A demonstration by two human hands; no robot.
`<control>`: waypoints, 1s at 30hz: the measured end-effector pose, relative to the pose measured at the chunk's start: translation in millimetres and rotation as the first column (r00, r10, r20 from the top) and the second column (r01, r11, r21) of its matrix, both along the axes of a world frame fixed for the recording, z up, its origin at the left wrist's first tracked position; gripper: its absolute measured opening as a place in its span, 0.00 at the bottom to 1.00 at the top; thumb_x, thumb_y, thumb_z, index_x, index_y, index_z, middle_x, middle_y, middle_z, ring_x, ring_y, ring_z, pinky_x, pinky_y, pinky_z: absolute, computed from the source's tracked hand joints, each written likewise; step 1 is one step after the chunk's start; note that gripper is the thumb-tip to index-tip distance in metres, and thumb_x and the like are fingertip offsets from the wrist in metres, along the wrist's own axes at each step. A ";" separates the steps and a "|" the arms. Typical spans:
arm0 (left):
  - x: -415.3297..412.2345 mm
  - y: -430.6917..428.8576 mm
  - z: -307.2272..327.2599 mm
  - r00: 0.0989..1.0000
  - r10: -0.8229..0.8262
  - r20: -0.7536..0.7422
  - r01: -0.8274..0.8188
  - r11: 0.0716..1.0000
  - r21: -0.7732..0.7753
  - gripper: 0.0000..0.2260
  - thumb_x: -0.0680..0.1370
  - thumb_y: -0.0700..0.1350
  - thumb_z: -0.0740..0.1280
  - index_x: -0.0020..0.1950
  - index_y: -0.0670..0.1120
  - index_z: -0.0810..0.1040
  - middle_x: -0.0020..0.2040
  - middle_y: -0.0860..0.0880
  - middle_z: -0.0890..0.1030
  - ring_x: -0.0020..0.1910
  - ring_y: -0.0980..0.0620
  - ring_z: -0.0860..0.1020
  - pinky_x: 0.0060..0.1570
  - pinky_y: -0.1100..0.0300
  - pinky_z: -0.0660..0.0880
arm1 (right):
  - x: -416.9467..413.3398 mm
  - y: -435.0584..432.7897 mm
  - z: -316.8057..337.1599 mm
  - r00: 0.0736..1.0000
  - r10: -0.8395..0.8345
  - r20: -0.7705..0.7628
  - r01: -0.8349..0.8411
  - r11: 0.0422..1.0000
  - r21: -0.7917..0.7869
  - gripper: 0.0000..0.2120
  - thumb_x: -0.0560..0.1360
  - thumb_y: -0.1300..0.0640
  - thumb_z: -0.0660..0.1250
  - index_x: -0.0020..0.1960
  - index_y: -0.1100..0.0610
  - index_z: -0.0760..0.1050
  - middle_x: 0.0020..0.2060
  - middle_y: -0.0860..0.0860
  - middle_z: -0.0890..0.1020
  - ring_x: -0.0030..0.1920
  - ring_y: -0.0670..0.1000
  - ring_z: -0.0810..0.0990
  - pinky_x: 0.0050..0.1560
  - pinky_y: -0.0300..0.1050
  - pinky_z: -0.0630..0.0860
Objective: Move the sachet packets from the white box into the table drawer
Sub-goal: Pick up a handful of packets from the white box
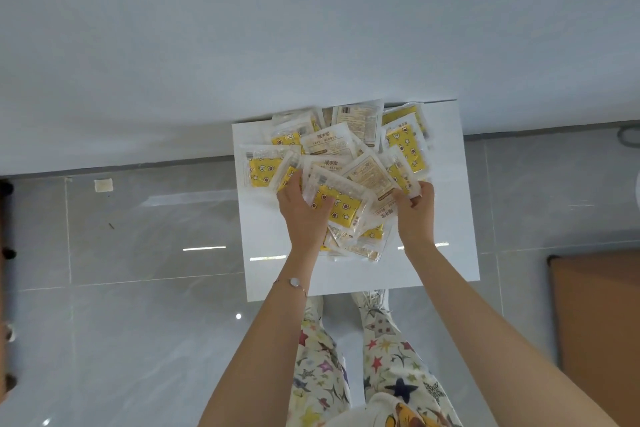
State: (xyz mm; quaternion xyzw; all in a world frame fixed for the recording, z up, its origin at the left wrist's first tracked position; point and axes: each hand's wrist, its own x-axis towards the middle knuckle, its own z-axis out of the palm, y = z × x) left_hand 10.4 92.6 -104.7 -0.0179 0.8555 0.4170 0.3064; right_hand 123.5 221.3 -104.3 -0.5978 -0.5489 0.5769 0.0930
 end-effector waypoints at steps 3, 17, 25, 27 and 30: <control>7.3 4.0 -1.4 0.998 -0.006 -0.064 0.008 1.000 0.023 0.37 0.70 0.43 0.76 0.75 0.47 0.61 0.68 0.48 0.64 0.66 0.48 0.68 0.63 0.54 0.70 | 5.2 -0.9 -3.2 0.991 -0.132 -0.020 0.129 0.988 -0.090 0.11 0.80 0.58 0.60 0.61 0.51 0.64 0.48 0.45 0.77 0.45 0.45 0.79 0.41 0.40 0.77; -3.4 -7.2 8.2 0.996 0.086 0.023 -0.086 0.996 0.008 0.23 0.74 0.44 0.73 0.66 0.41 0.72 0.64 0.44 0.76 0.65 0.43 0.72 0.64 0.49 0.70 | 28.6 8.8 9.4 0.991 -0.128 -0.037 0.124 0.987 -0.103 0.14 0.75 0.60 0.70 0.55 0.51 0.68 0.45 0.45 0.79 0.43 0.43 0.80 0.34 0.32 0.75; -12.6 -42.0 64.0 0.946 0.323 0.001 -0.321 0.942 0.101 0.19 0.77 0.42 0.69 0.66 0.41 0.71 0.60 0.48 0.78 0.59 0.48 0.76 0.63 0.50 0.73 | 17.8 7.1 68.8 0.989 -0.090 -0.118 0.080 0.993 -0.089 0.15 0.76 0.60 0.68 0.59 0.52 0.66 0.52 0.51 0.78 0.50 0.51 0.79 0.43 0.45 0.78; -16.2 -50.3 84.0 0.919 0.392 0.024 -0.392 0.910 0.137 0.18 0.77 0.41 0.69 0.66 0.41 0.71 0.61 0.43 0.78 0.59 0.45 0.78 0.61 0.45 0.75 | 10.2 3.1 91.6 0.989 -0.042 -0.143 0.026 0.994 -0.111 0.15 0.76 0.60 0.68 0.59 0.53 0.67 0.51 0.51 0.78 0.50 0.52 0.80 0.46 0.49 0.79; -16.7 -60.9 118.5 0.875 0.471 0.110 -0.484 0.845 0.227 0.18 0.77 0.39 0.69 0.66 0.45 0.71 0.59 0.44 0.79 0.55 0.48 0.81 0.52 0.45 0.80 | -1.8 -6.4 128.1 0.984 0.027 -0.178 -0.048 0.993 -0.111 0.15 0.76 0.60 0.69 0.59 0.52 0.67 0.51 0.49 0.79 0.50 0.50 0.80 0.47 0.50 0.80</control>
